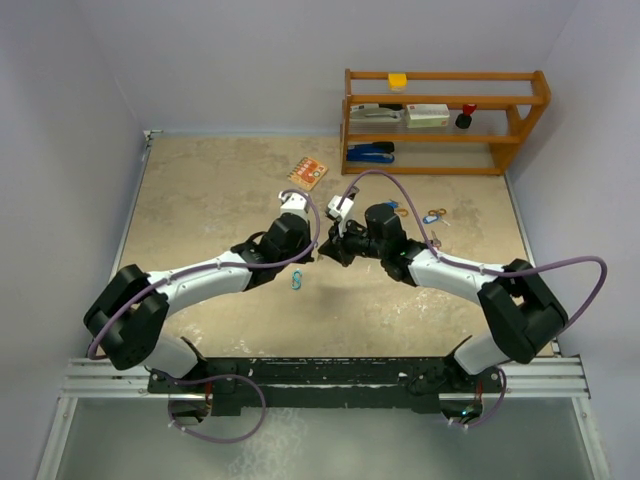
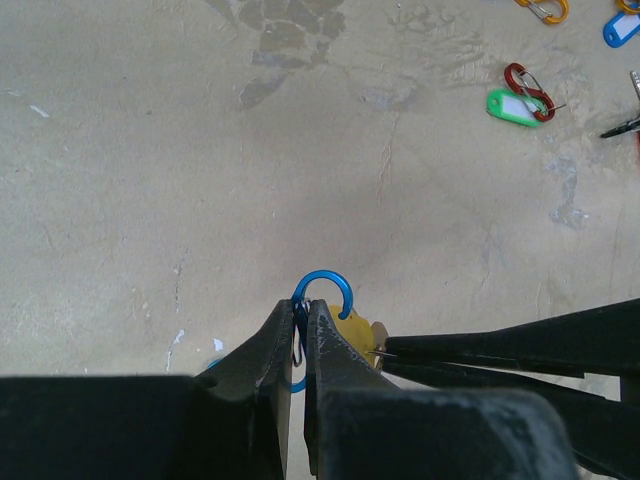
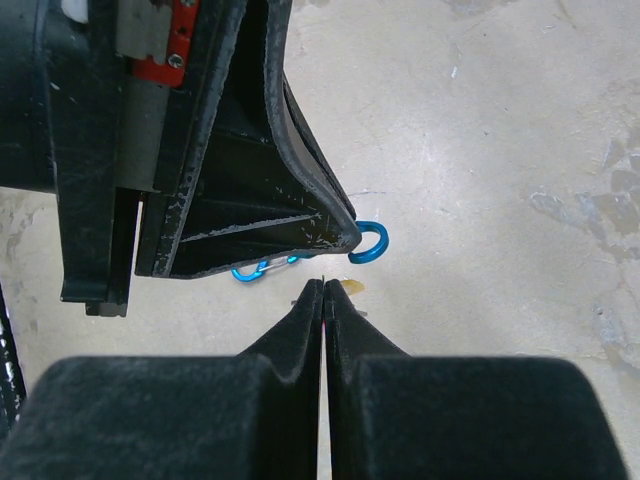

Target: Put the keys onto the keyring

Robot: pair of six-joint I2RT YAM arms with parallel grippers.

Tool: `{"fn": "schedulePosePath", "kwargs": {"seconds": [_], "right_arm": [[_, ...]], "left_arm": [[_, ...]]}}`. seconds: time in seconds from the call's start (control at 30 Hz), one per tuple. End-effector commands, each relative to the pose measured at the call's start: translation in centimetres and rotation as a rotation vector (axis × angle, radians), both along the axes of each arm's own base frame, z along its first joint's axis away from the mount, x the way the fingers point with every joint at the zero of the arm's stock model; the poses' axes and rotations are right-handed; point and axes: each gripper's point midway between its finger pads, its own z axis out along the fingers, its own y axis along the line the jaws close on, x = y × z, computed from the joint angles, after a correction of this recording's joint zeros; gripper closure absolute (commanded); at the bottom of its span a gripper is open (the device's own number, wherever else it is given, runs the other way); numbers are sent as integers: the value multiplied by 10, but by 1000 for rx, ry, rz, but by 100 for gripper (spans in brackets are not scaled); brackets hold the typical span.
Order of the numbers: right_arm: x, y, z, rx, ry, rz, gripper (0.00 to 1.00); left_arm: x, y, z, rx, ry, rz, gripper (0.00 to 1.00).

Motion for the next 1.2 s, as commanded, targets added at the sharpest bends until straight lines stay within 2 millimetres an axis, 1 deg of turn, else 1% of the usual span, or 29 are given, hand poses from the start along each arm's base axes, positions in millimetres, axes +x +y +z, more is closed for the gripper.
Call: {"fn": "schedulePosePath", "kwargs": {"seconds": [0.0, 0.3, 0.83, 1.17], "right_arm": [[7, 10, 17, 27, -59, 25, 100], [11, 11, 14, 20, -62, 7, 100], [17, 12, 18, 22, -84, -17, 100], [21, 12, 17, 16, -91, -30, 100]], "left_arm": [[13, -13, 26, -57, -55, -15, 100], [11, -16, 25, -67, -47, -28, 100], [8, -18, 17, -60, -26, -40, 100], [5, -19, 16, -58, -17, -53, 100]]}}
